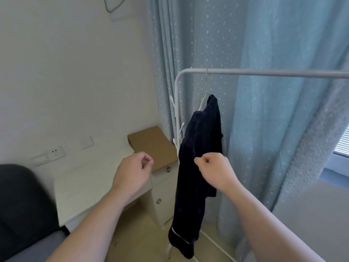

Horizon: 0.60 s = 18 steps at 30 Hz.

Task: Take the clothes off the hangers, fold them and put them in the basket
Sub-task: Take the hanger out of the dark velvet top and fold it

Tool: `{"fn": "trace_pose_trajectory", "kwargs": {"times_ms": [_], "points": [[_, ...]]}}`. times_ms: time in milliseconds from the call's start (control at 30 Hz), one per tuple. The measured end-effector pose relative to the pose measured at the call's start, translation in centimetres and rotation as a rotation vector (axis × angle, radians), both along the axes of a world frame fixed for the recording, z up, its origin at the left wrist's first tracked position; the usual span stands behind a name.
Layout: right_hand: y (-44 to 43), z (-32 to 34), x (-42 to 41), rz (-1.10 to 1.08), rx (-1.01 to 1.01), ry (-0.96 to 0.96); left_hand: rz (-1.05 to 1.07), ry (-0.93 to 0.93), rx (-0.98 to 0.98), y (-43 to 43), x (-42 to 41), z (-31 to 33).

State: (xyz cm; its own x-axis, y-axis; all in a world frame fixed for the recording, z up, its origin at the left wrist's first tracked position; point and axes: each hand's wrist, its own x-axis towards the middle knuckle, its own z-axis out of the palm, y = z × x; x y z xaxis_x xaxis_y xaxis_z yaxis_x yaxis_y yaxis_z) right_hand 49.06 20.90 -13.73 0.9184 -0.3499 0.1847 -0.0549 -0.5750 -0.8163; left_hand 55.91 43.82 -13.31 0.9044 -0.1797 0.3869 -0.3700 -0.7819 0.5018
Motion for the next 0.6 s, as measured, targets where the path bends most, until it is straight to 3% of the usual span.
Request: {"fn": "trace_pose_trajectory", "kwargs": {"times_ms": [267, 500, 600], "points": [[-4.1, 3.7, 3.5, -0.138, 0.078, -0.098, 0.052, -0.039, -0.02, -1.4, 0.2, 2.2], [-3.6, 8.5, 9.7, -0.102, 0.135, -0.163, 0.027, -0.029, 0.025, -3.5, 0.0, 4.2], [-3.7, 9.3, 12.7, -0.141, 0.133, -0.037, -0.001, -0.036, 0.055, -4.6, 0.1, 5.6]]}}
